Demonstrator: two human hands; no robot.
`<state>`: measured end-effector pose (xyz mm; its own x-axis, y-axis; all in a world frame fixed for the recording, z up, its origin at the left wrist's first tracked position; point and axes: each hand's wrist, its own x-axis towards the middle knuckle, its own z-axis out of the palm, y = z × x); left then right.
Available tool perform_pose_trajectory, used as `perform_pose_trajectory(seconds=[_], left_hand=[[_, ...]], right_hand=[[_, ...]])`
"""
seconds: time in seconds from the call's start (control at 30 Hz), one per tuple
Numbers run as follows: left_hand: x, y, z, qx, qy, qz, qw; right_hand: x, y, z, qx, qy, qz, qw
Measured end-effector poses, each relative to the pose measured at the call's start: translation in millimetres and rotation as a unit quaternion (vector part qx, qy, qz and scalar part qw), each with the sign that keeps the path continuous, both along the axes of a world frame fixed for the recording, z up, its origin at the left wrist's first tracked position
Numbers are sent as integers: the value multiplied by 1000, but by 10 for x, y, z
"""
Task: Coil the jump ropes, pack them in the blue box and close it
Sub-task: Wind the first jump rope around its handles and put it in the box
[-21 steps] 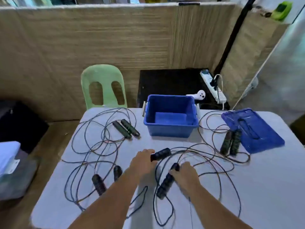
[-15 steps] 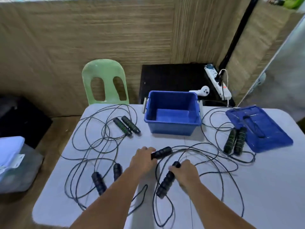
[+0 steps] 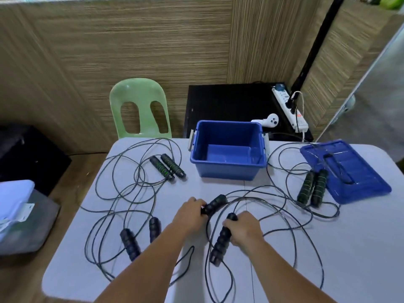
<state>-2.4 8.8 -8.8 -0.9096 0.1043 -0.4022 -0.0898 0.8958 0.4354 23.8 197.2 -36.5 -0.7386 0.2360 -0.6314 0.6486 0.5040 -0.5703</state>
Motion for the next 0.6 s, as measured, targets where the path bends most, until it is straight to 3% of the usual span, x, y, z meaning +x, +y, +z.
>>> perform_pose_trajectory(seconds=[0.1, 0.23, 0.4, 0.6], left_hand=[[1, 9, 58, 22, -11, 14, 1000], [94, 68, 218, 145, -12, 94, 985], [334, 219, 363, 376, -85, 253, 887], [590, 316, 468, 484, -126, 297, 813]], right_hand=[[29, -54, 271, -38, 10, -34, 999], [61, -114, 499, -156, 21, -120, 980], [72, -134, 644, -272, 47, -198, 941], [112, -84, 766, -313, 89, -225, 919]])
